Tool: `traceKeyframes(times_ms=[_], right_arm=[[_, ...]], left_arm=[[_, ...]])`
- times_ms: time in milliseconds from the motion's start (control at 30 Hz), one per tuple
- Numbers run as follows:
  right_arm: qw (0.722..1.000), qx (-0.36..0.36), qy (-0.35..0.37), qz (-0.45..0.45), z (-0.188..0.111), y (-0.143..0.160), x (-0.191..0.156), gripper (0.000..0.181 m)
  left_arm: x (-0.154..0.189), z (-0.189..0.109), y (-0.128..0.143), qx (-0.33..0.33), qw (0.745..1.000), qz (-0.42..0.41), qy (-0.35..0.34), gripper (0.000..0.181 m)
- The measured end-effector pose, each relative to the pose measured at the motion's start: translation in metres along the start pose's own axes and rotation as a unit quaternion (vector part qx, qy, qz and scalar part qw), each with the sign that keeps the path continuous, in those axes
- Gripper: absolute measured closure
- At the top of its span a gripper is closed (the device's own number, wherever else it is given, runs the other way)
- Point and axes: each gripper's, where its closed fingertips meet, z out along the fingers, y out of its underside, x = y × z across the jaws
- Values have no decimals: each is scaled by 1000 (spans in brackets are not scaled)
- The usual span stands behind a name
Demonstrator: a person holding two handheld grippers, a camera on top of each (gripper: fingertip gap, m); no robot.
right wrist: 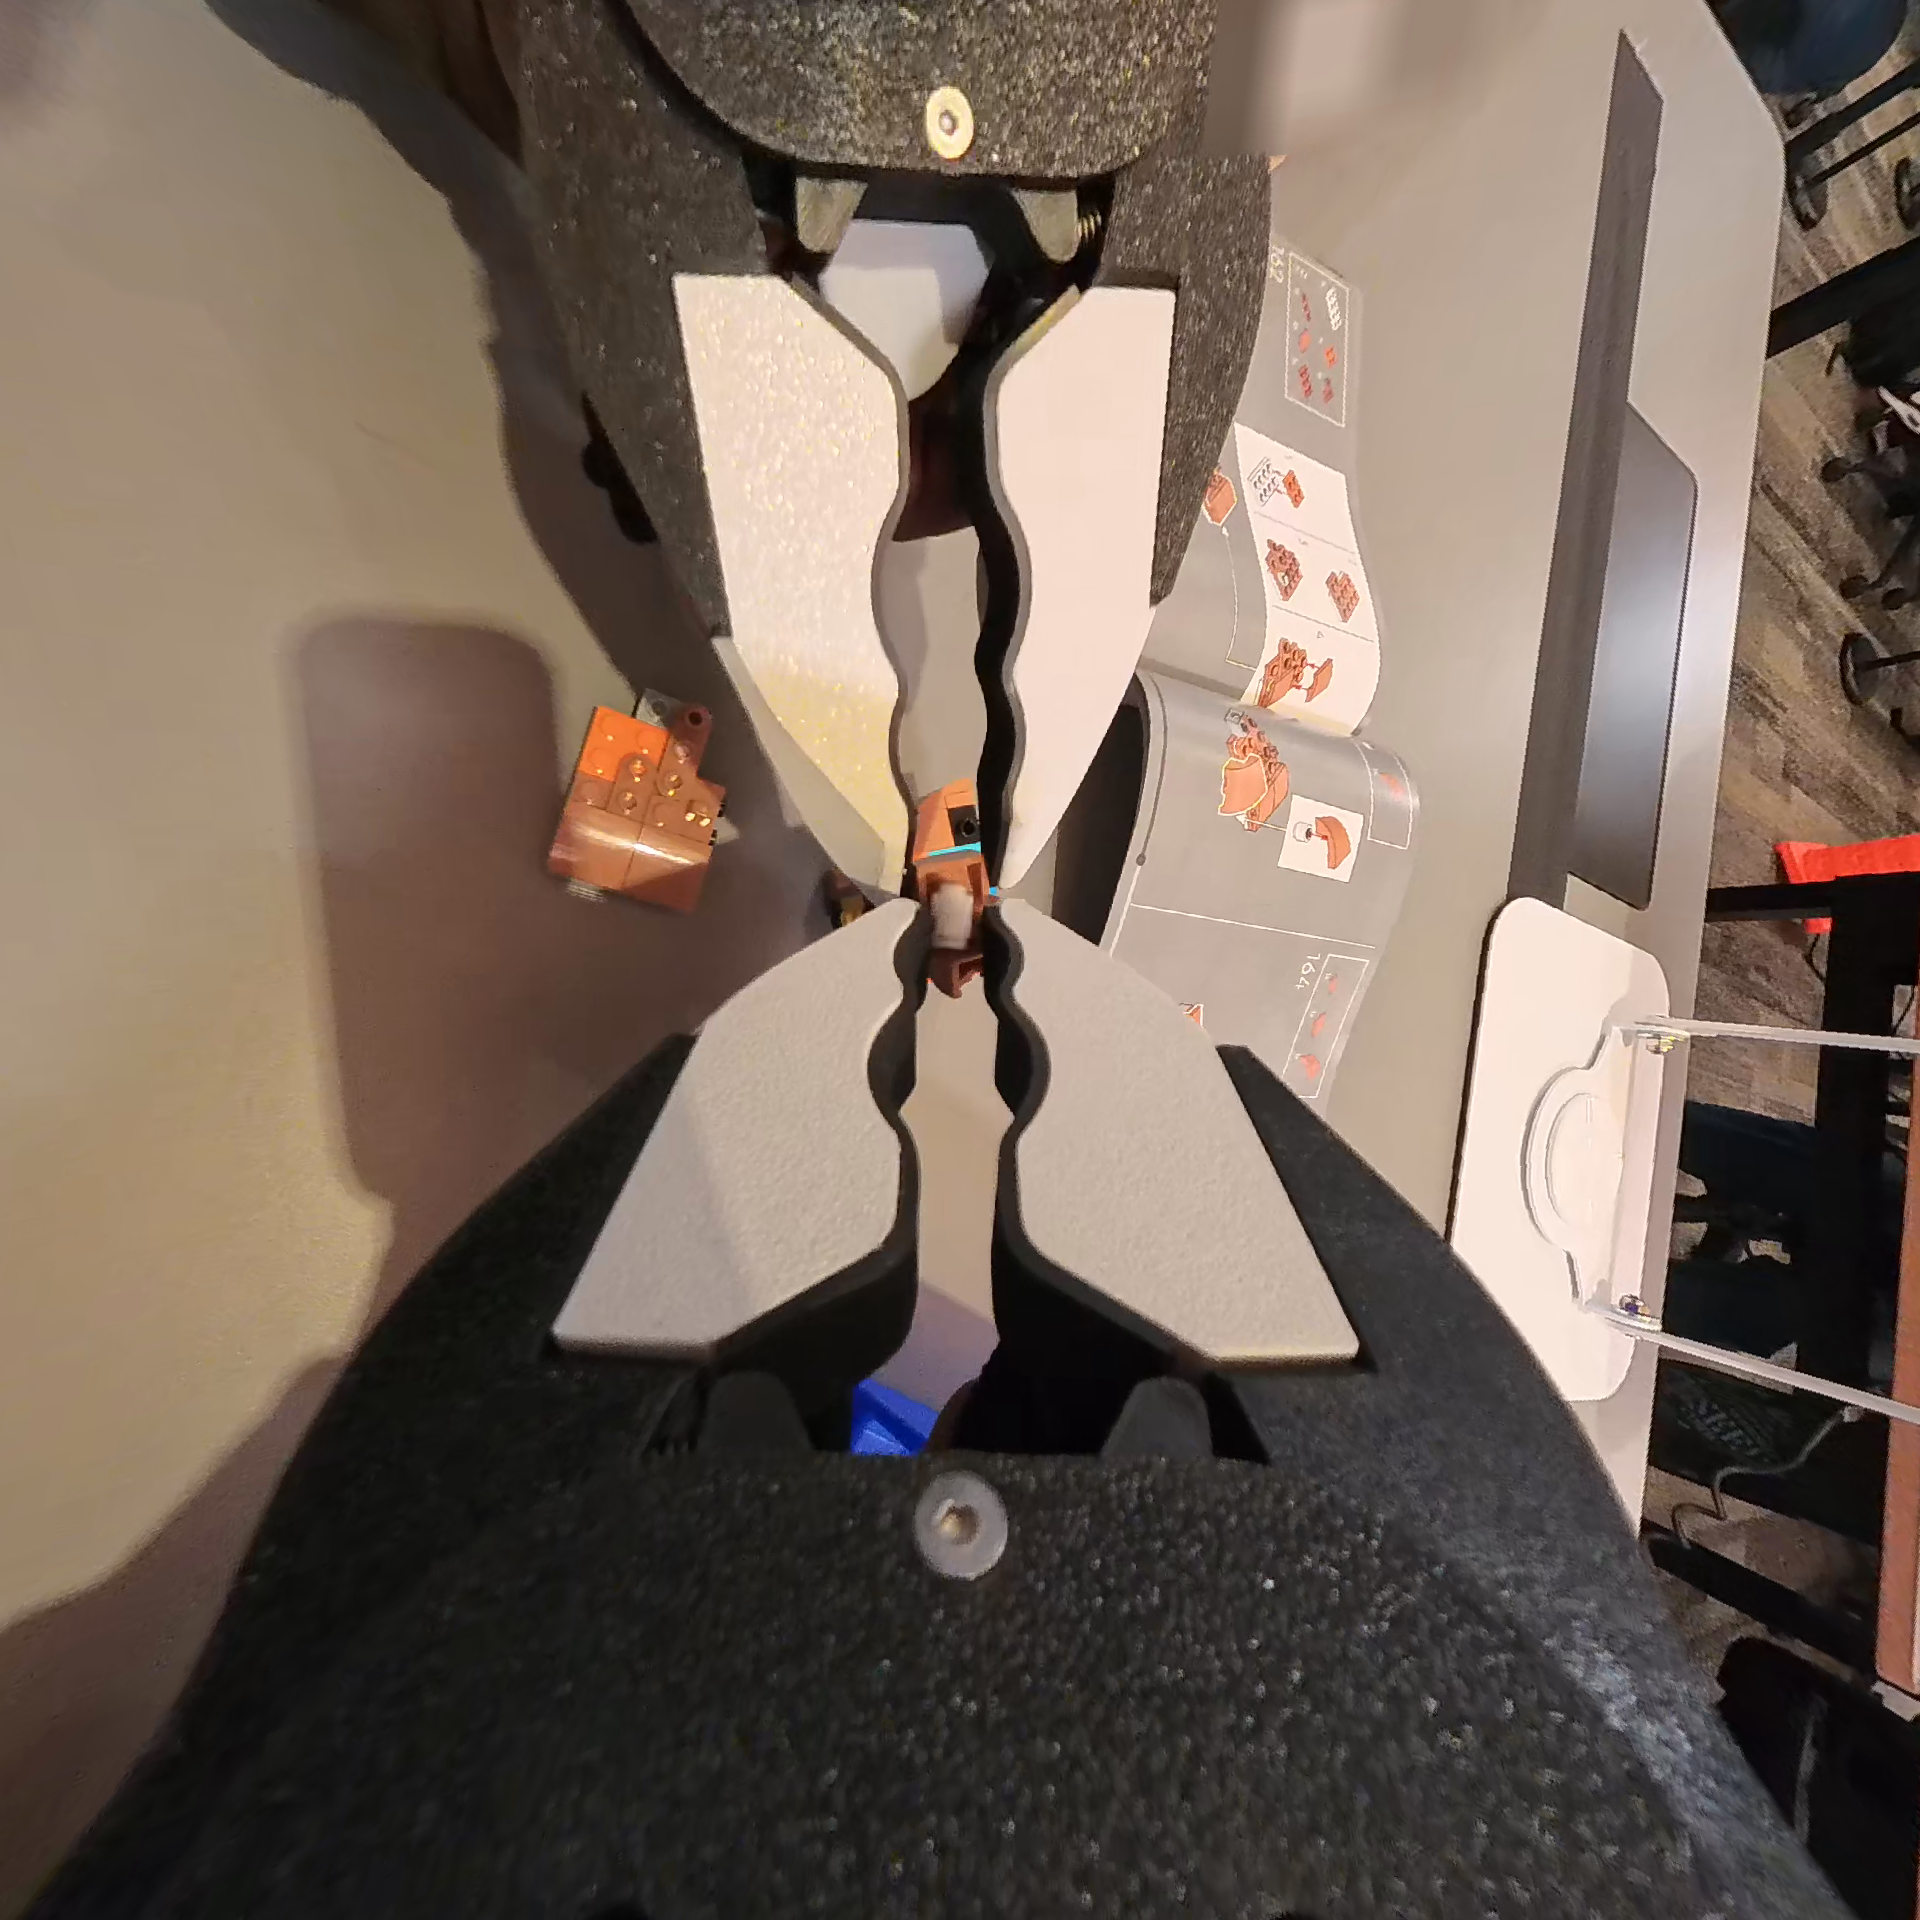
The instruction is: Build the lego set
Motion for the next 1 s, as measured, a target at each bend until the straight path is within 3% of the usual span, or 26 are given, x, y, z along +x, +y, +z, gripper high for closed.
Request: traceKeyframes(times_ms=[300, 567, 1000], right_arm=[[1000, 9, 20, -2, -4, 0, 5, 169], [993, 52, 109, 14, -14, -10, 21, 169], [992, 56, 95, 69, -3, -7, 21, 171]], left_arm=[[-3, -3, -3, 15, 1000, -23, 4, 164], [-13, -9, -9, 36, 998, -47, -15, 164], [-14, -4, -3, 17, 999, -18, -37, 164]])
